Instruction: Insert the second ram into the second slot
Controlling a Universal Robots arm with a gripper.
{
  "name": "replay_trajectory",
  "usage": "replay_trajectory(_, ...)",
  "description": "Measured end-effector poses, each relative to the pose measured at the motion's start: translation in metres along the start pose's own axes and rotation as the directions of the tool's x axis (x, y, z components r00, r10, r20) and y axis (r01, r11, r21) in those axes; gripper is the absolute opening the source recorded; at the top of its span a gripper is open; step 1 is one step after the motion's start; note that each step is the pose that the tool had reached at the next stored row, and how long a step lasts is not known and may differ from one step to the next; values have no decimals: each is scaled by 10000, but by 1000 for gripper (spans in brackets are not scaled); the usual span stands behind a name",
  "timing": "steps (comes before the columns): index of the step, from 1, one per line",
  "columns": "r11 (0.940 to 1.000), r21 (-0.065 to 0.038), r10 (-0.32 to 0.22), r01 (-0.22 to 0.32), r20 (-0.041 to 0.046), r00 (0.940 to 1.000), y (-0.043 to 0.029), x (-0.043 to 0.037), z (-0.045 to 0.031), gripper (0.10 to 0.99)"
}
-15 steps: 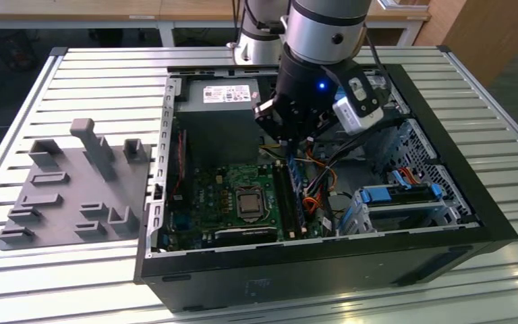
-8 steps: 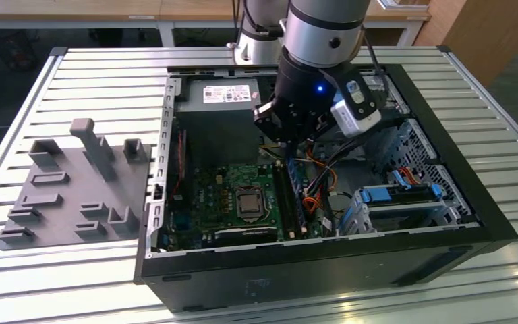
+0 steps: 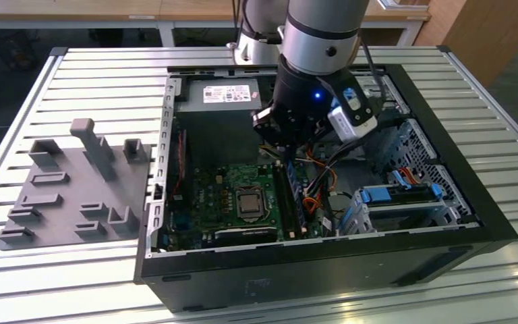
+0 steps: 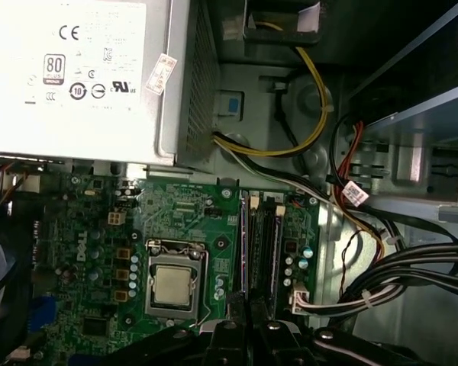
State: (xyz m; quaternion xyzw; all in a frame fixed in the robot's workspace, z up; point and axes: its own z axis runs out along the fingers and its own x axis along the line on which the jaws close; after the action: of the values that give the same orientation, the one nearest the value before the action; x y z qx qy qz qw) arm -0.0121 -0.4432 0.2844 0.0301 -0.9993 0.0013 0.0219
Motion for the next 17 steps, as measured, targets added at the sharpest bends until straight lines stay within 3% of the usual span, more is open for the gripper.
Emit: replay_trajectory(17,10000,2,0,0,16,10000,0,-3,63,137)
